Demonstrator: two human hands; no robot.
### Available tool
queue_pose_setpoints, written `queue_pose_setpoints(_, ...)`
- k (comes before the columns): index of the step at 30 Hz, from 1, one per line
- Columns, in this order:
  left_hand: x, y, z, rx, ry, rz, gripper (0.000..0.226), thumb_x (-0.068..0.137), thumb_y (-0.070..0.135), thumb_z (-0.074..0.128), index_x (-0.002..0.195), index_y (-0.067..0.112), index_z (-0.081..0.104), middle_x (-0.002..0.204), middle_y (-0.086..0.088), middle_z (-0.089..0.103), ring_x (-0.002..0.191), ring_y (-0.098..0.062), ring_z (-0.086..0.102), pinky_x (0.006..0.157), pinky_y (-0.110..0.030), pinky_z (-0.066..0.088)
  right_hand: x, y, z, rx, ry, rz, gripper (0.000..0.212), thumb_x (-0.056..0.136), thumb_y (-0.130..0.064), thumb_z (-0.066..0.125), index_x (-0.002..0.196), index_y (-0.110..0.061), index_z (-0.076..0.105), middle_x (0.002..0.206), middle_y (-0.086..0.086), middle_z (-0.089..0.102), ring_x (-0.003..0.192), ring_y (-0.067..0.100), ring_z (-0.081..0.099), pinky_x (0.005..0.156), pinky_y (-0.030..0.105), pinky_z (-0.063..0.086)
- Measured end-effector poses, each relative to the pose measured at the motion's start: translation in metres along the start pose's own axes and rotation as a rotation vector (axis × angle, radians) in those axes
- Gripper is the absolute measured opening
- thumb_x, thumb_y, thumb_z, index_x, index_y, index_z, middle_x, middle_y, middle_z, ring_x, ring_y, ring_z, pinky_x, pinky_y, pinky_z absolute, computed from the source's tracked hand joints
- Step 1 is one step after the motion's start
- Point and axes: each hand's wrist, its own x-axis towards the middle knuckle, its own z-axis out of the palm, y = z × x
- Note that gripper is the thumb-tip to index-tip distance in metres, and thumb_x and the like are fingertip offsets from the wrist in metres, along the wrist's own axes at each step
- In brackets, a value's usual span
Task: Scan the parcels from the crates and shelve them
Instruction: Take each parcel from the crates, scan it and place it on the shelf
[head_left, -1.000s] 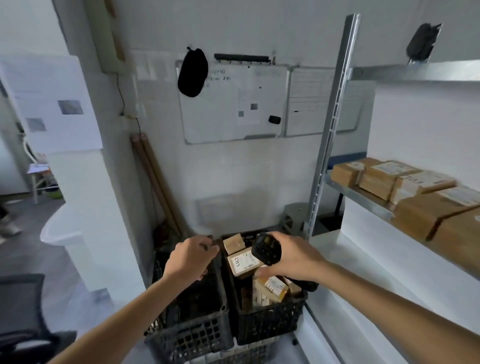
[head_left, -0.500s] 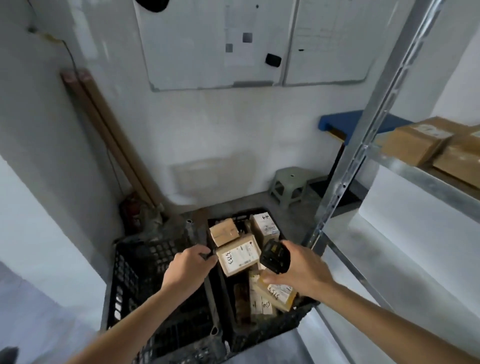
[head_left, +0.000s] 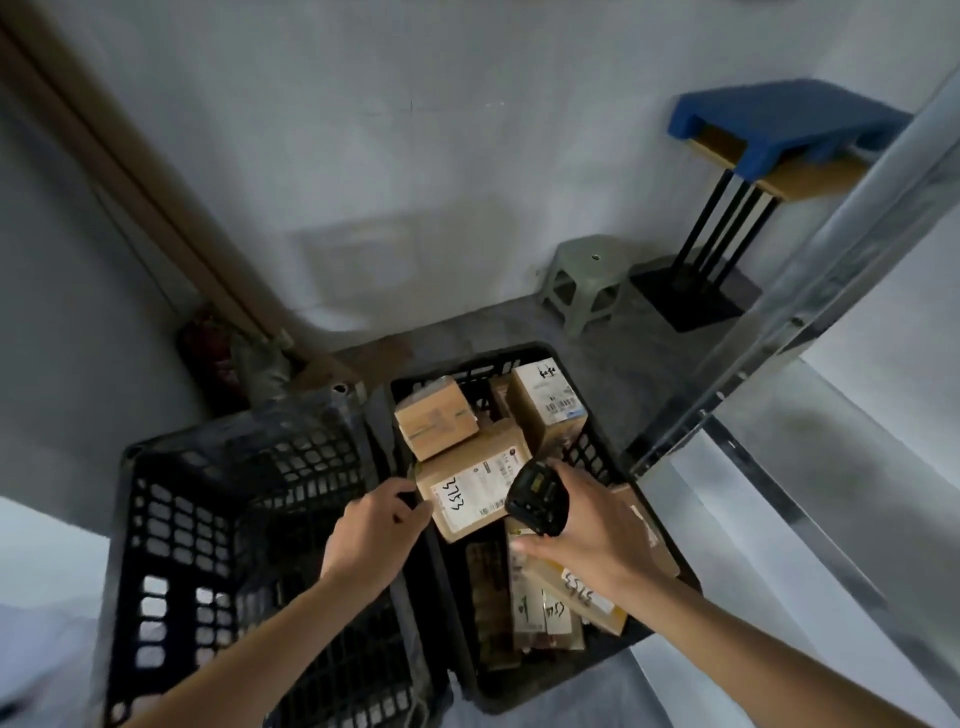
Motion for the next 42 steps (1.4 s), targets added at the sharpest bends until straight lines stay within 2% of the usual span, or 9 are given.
queue_pose_setpoints(6, 0.020, -0.009, 0.027, -0.042, 0.039, -0.011, 0.056, 0.093, 0.049, 0.064, 0.142, 0.027, 0.050, 0.125, 0.005, 0.062, 0.110, -0.015, 0.062, 0.089, -0.040, 0.056, 0.019, 0.020, 0.027, 0.013, 0.028, -0.003, 0.093, 0.061, -0.079, 0.078, 0.138, -0.041, 0.043, 0.136, -0.016, 0.056, 0.115, 0.013, 0.064, 0.088, 0.033, 0.057)
queue_pose_setpoints(11, 0.037, -0.016, 0.040, -0.044, 0.044, -0.044, 0.076, 0.093, 0.049, 0.065, 0.155, 0.018, 0.033, 0.135, 0.002, 0.060, 0.121, -0.017, 0.058, 0.093, -0.036, 0.053, 0.034, 0.031, 0.039, 0.061, 0.069, -0.011, 0.083, 0.065, -0.069, 0.084, 0.134, -0.038, 0.050, 0.127, -0.018, 0.059, 0.110, 0.009, 0.062, 0.088, 0.029, 0.056)
queue_pose_setpoints(16, 0.051, -0.020, 0.052, -0.073, 0.004, -0.049, 0.063, 0.094, 0.046, 0.065, 0.149, 0.023, 0.045, 0.128, 0.006, 0.066, 0.117, -0.016, 0.062, 0.089, -0.036, 0.056, 0.048, 0.032, 0.049, 0.065, 0.044, -0.033, 0.086, 0.064, -0.068, 0.086, 0.136, -0.039, 0.049, 0.128, -0.017, 0.061, 0.114, 0.012, 0.063, 0.089, 0.033, 0.057)
queue_pose_setpoints(23, 0.054, -0.023, 0.058, -0.244, 0.018, -0.107, 0.065, 0.092, 0.039, 0.070, 0.151, 0.025, 0.045, 0.120, 0.006, 0.069, 0.104, -0.009, 0.065, 0.069, -0.015, 0.046, 0.050, 0.036, 0.064, 0.131, 0.083, -0.068, 0.090, 0.065, -0.065, 0.086, 0.141, -0.038, 0.048, 0.134, -0.019, 0.061, 0.121, 0.010, 0.061, 0.096, 0.035, 0.057)
queue_pose_setpoints(26, 0.046, -0.023, 0.057, -0.299, 0.061, -0.102, 0.056, 0.091, 0.030, 0.073, 0.144, 0.022, 0.054, 0.109, 0.012, 0.071, 0.102, -0.004, 0.065, 0.071, -0.012, 0.045, 0.044, 0.037, 0.064, 0.158, 0.125, -0.068, 0.092, 0.064, -0.063, 0.087, 0.143, -0.038, 0.047, 0.134, -0.018, 0.060, 0.120, 0.010, 0.061, 0.097, 0.035, 0.056)
queue_pose_setpoints(32, 0.027, -0.015, 0.045, -0.468, 0.110, -0.130, 0.049, 0.089, 0.023, 0.076, 0.136, 0.023, 0.062, 0.102, 0.016, 0.073, 0.106, -0.004, 0.066, 0.101, -0.035, 0.052, 0.025, 0.036, 0.049, 0.212, 0.153, -0.048, 0.089, 0.063, -0.063, 0.086, 0.141, -0.041, 0.049, 0.132, -0.020, 0.058, 0.117, 0.005, 0.059, 0.096, 0.034, 0.056)
queue_pose_setpoints(37, 0.012, -0.003, 0.032, -0.600, 0.079, -0.102, 0.051, 0.087, 0.027, 0.078, 0.135, 0.032, 0.062, 0.108, 0.017, 0.073, 0.109, -0.006, 0.067, 0.101, -0.043, 0.054, 0.002, 0.033, 0.026, 0.309, 0.127, -0.010, 0.084, 0.057, -0.071, 0.078, 0.134, -0.046, 0.052, 0.121, -0.027, 0.061, 0.113, 0.001, 0.059, 0.094, 0.038, 0.057)
queue_pose_setpoints(39, 0.004, 0.007, 0.027, -0.698, 0.070, -0.087, 0.052, 0.087, 0.026, 0.078, 0.136, 0.031, 0.062, 0.111, 0.016, 0.073, 0.107, -0.005, 0.068, 0.100, -0.039, 0.055, -0.010, 0.033, 0.017, 0.358, 0.139, 0.012, 0.080, 0.058, -0.063, 0.084, 0.130, -0.044, 0.056, 0.115, -0.029, 0.062, 0.110, -0.005, 0.058, 0.095, 0.028, 0.055)
queue_pose_setpoints(42, -0.013, 0.027, 0.021, -0.797, 0.006, -0.028, 0.051, 0.088, 0.027, 0.077, 0.135, 0.035, 0.061, 0.116, 0.016, 0.072, 0.101, 0.002, 0.069, 0.094, -0.027, 0.054, -0.033, 0.035, 0.001, 0.394, 0.159, 0.047, 0.067, 0.064, -0.045, 0.093, 0.121, -0.044, 0.060, 0.107, -0.033, 0.060, 0.105, -0.013, 0.056, 0.084, 0.006, 0.043)
